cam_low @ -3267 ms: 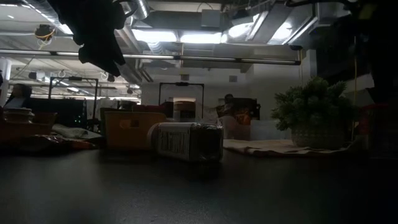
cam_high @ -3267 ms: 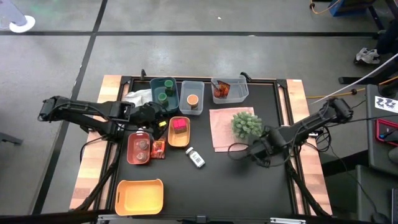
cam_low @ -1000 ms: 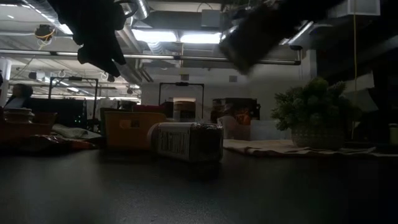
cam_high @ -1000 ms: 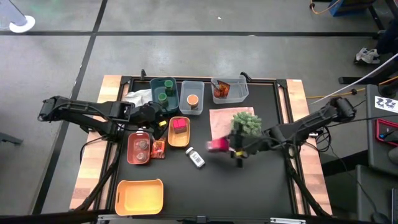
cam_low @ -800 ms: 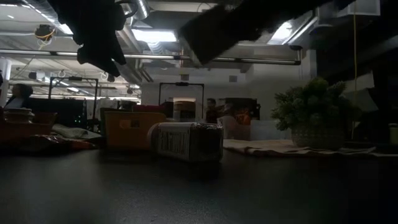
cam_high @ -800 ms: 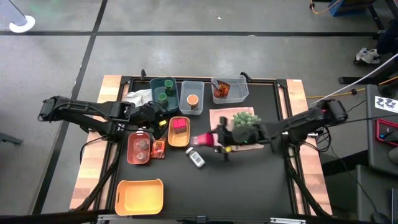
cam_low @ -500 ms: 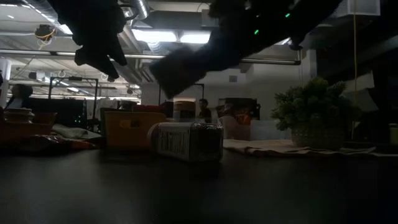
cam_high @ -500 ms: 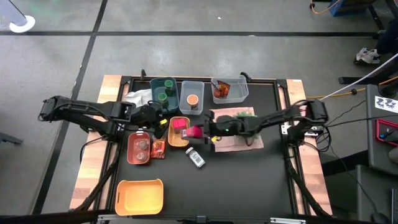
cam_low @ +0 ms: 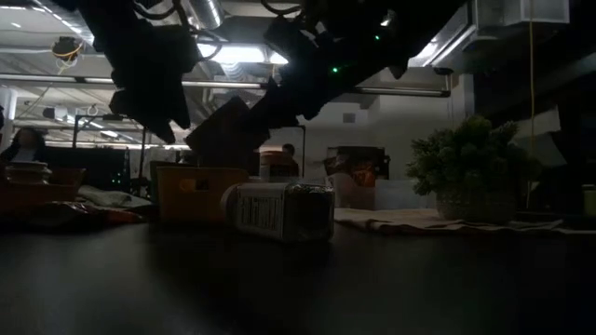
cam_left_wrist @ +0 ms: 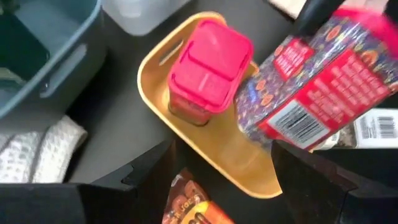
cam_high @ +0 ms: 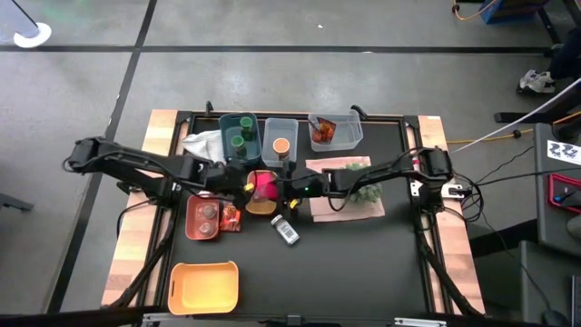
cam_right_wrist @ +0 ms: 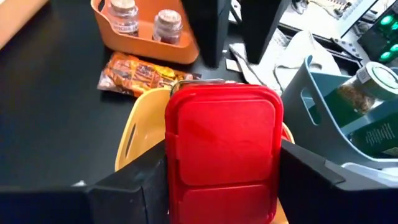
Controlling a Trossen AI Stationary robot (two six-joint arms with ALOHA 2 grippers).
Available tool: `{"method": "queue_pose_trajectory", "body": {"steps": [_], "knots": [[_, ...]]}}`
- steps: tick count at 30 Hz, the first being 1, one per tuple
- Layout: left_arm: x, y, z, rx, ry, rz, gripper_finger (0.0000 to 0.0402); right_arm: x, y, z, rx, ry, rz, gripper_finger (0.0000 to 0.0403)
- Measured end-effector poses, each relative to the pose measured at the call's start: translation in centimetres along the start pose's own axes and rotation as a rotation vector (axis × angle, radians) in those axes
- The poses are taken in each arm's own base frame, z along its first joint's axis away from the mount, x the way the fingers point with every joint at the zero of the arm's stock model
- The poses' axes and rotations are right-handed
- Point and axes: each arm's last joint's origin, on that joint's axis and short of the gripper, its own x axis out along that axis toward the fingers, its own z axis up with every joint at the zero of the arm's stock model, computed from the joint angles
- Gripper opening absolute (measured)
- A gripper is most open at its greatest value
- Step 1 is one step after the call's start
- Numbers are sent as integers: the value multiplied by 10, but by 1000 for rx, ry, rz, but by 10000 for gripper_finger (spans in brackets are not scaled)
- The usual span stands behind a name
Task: Sort spices by type
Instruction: Put the red seasoning can into the top yellow bin
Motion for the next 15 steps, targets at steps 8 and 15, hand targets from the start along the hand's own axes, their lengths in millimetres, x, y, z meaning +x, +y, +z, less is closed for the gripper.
{"method": "queue_pose_trajectory", "body": {"steps": [8, 15], "knots": [[17, -6, -5, -11, 35, 56, 251, 0, 0, -1, -5, 15, 4, 229], [31, -9, -8, -20, 61, 96, 251, 0, 0, -1, -5, 17, 4, 229]]}}
